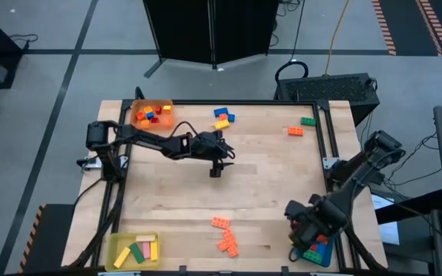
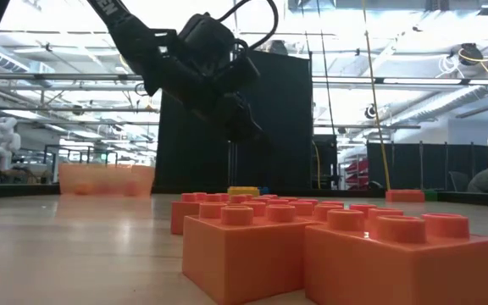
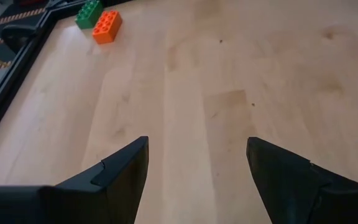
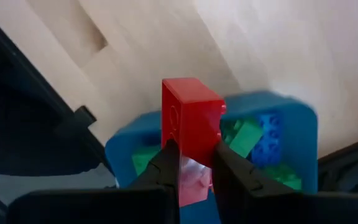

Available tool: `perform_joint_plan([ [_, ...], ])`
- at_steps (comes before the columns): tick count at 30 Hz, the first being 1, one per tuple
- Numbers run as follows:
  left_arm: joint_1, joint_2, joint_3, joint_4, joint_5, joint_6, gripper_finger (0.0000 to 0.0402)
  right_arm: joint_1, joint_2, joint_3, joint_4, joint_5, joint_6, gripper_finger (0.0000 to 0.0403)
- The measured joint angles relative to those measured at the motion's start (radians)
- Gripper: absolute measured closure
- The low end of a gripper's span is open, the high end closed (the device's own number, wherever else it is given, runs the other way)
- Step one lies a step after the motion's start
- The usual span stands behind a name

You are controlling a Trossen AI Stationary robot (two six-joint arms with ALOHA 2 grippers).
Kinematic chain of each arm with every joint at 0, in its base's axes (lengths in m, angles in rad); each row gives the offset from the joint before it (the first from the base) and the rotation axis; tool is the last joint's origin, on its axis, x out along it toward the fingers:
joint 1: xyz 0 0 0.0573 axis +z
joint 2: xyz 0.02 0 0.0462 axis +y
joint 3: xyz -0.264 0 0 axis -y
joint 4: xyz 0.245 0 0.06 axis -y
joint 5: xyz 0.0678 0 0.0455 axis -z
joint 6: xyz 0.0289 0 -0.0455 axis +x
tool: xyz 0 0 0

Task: Sort blocks by size
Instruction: Put the red 8 stud game piece into the blue bin

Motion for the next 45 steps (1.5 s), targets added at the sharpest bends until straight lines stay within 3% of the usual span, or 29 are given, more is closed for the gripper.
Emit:
perform_joint_plan([
  [19,-0.023,0.000,0.000,-0.014,0.000,-0.050,0.0130,0.181,0.049,0.000,0.073,-0.003,0.275,0.0354],
  [30,-0.032,0.000,0.000,-0.005,0.000,-0.050,0.0130,0.192,0.114,0.000,0.062,0.005,0.304,0.0334],
  [38,-0.032,0.000,0.000,0.001,0.000,-0.050,0.0130,0.191,0.121,0.000,0.049,0.073,0.292,0.0324],
  [45,-0.032,0.000,0.000,-0.001,0.000,-0.050,0.0130,0.191,0.121,0.000,0.056,0.030,0.297,0.0300],
])
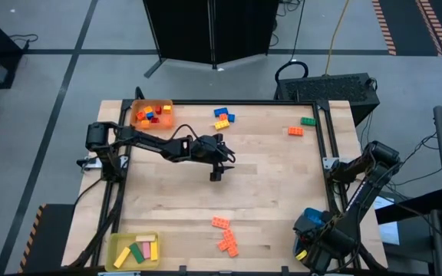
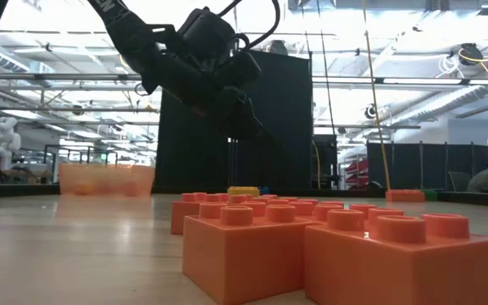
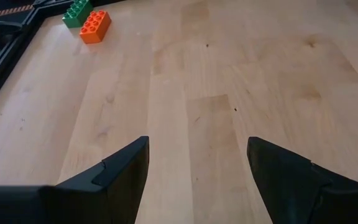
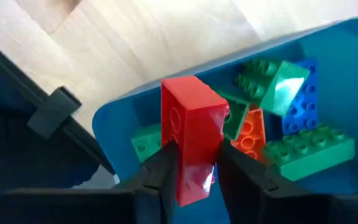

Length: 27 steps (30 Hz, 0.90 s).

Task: Sort blocks by size
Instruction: Put the red 8 stud game piece into the blue bin, then put the green 8 stud game piece into the blue bin

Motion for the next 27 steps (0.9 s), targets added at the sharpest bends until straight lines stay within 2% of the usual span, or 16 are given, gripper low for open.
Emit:
perform_joint_plan([
  [8,0.000,0.000,0.000,-0.002,0.000,0.000,0.0130,0.000,0.000,0.000,-0.021,-0.081,0.012,0.0267],
  [18,0.000,0.000,0.000,0.000,0.000,0.000,0.0130,-0.011,-0.003,0.000,-0.181,-0.081,-0.002,0.0237],
  [22,0.000,0.000,0.000,0.011,0.000,0.000,0.0130,-0.034,-0.006,0.000,-0.314,-0.026,-0.030,0.0242],
  [25,0.000,0.000,0.000,0.021,0.000,0.000,0.0130,-0.066,-0.026,0.000,-0.405,0.100,-0.061,0.0246],
  [27,0.000,0.000,0.000,0.024,0.000,0.000,0.0130,-0.105,-0.058,-0.004,-0.406,0.172,-0.089,0.0247],
])
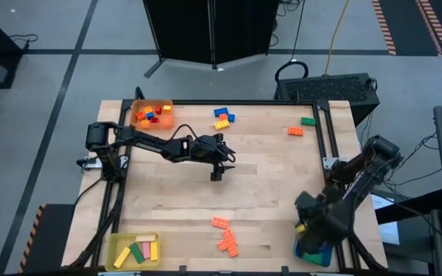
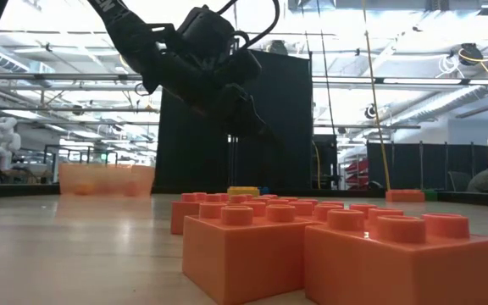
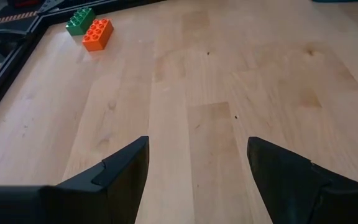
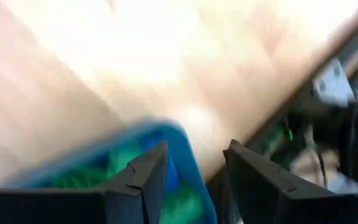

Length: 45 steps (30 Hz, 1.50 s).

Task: Sort blocks by size
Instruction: Put the green 8 stud game piece into the blue bin

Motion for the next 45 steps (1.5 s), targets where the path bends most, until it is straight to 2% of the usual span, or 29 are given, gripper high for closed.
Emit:
perform_joint_plan([
  [5,0.000,0.000,0.000,-0.001,0.000,0.002,0.0130,-0.142,-0.091,-0.031,0.001,0.163,-0.050,0.0248],
  [8,0.000,0.000,0.000,0.001,0.000,0.008,0.0130,-0.249,-0.136,-0.054,-0.004,0.210,-0.107,0.0248],
  [16,0.000,0.000,0.000,-0.006,0.000,0.048,0.0130,-0.520,-0.171,-0.118,-0.003,0.218,-0.448,0.0248],
  [28,0.000,0.000,0.000,-0.007,0.000,0.062,0.0130,-0.887,-0.172,-0.118,0.044,0.254,-1.047,0.0248],
  [39,0.000,0.000,0.000,-0.007,0.000,0.063,0.0130,-1.167,-0.171,-0.118,0.187,0.274,-1.406,0.0248],
  [45,0.002,0.000,0.000,-0.007,0.000,0.063,0.0130,-1.341,-0.121,-0.118,0.264,0.280,-1.621,0.0248],
])
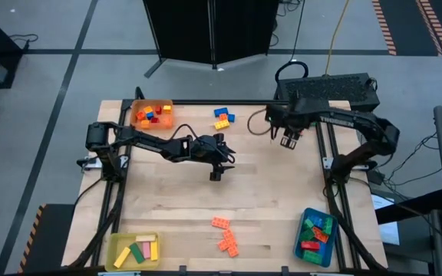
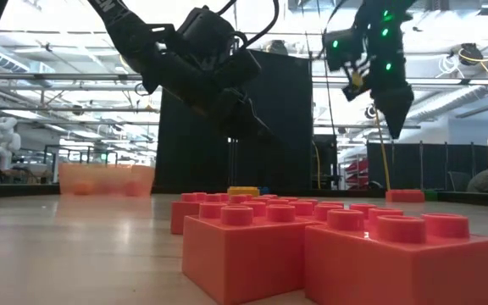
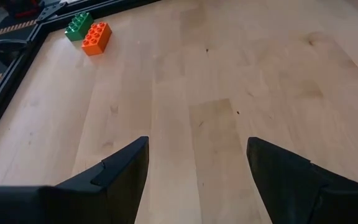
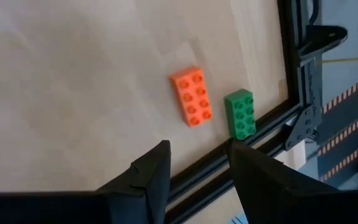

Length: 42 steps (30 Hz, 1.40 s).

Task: Sort blocks by size
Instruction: Put the green 8 stud game piece into the blue bin

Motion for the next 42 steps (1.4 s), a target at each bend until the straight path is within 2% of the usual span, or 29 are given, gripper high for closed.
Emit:
perform_joint_plan([
  [6,0.000,0.000,0.000,-0.019,0.000,0.000,0.0130,-0.146,0.094,0.000,0.018,-0.002,-0.171,0.0248],
  [14,0.002,0.000,0.000,-0.028,-0.031,0.021,0.0130,-0.258,0.187,0.000,0.082,-0.042,-0.430,0.0248],
  [18,0.003,0.000,0.000,-0.039,-0.061,0.028,0.0130,-0.317,0.230,0.000,0.083,-0.067,-0.506,0.0248],
  [29,0.013,0.000,0.000,-0.099,-0.077,0.021,0.0130,-0.489,0.335,0.000,0.154,-0.064,-0.601,0.0248],
  [36,0.013,0.000,0.000,-0.093,-0.079,0.018,0.0130,-0.525,0.352,0.000,0.142,-0.068,-0.574,0.0248],
  [42,0.013,0.000,0.000,-0.082,-0.079,0.019,0.0130,-0.541,0.352,0.000,0.198,-0.067,-0.550,0.0248],
])
